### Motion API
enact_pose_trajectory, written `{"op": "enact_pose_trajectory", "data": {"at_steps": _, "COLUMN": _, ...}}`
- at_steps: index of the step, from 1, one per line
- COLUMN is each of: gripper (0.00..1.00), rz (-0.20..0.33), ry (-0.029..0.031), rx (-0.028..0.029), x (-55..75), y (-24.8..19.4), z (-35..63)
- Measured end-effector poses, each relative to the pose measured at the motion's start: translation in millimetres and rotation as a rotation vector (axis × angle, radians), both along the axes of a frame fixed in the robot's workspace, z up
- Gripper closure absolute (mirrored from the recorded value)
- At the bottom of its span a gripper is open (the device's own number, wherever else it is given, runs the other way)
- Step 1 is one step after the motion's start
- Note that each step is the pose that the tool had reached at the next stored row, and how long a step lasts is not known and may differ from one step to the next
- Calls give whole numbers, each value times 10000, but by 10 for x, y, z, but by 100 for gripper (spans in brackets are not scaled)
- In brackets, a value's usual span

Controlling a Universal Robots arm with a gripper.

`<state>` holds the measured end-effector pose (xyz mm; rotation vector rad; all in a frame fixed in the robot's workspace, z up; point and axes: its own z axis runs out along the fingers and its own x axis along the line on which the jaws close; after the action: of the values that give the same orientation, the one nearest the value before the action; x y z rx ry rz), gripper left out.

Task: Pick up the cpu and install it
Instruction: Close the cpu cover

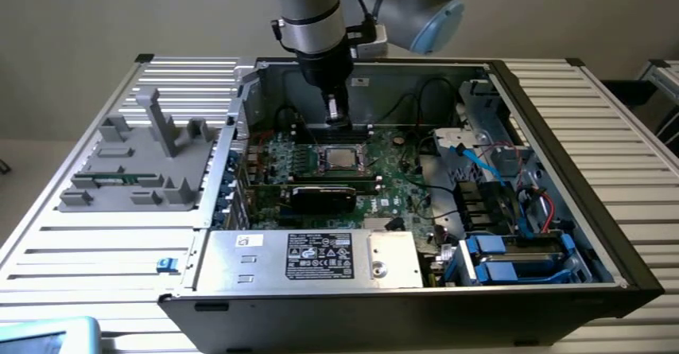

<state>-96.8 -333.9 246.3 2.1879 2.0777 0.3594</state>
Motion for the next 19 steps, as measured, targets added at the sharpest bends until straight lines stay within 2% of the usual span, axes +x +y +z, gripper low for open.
{"op": "enact_pose_trajectory", "data": {"at_steps": 2, "gripper": 89, "rz": 0, "ry": 168, "rx": -2, "x": 26, "y": -1, "z": 34}}
{"op": "enact_pose_trajectory", "data": {"at_steps": 8, "gripper": 89, "rz": 0, "ry": 492, "rx": -3, "x": 148, "y": -4, "z": 192}}
{"op": "enact_pose_trajectory", "data": {"at_steps": 10, "gripper": 89, "rz": 0, "ry": 621, "rx": -5, "x": 192, "y": -7, "z": 232}}
{"op": "enact_pose_trajectory", "data": {"at_steps": 12, "gripper": 89, "rz": 0, "ry": 780, "rx": -6, "x": 234, "y": -12, "z": 259}}
{"op": "enact_pose_trajectory", "data": {"at_steps": 16, "gripper": 89, "rz": -2, "ry": 1158, "rx": -26, "x": 314, "y": -33, "z": 306}}
{"op": "enact_pose_trajectory", "data": {"at_steps": 18, "gripper": 89, "rz": -2, "ry": 1351, "rx": -64, "x": 344, "y": -63, "z": 313}}
{"op": "enact_pose_trajectory", "data": {"at_steps": 19, "gripper": 89, "rz": -3, "ry": 1427, "rx": -88, "x": 362, "y": -86, "z": 315}}
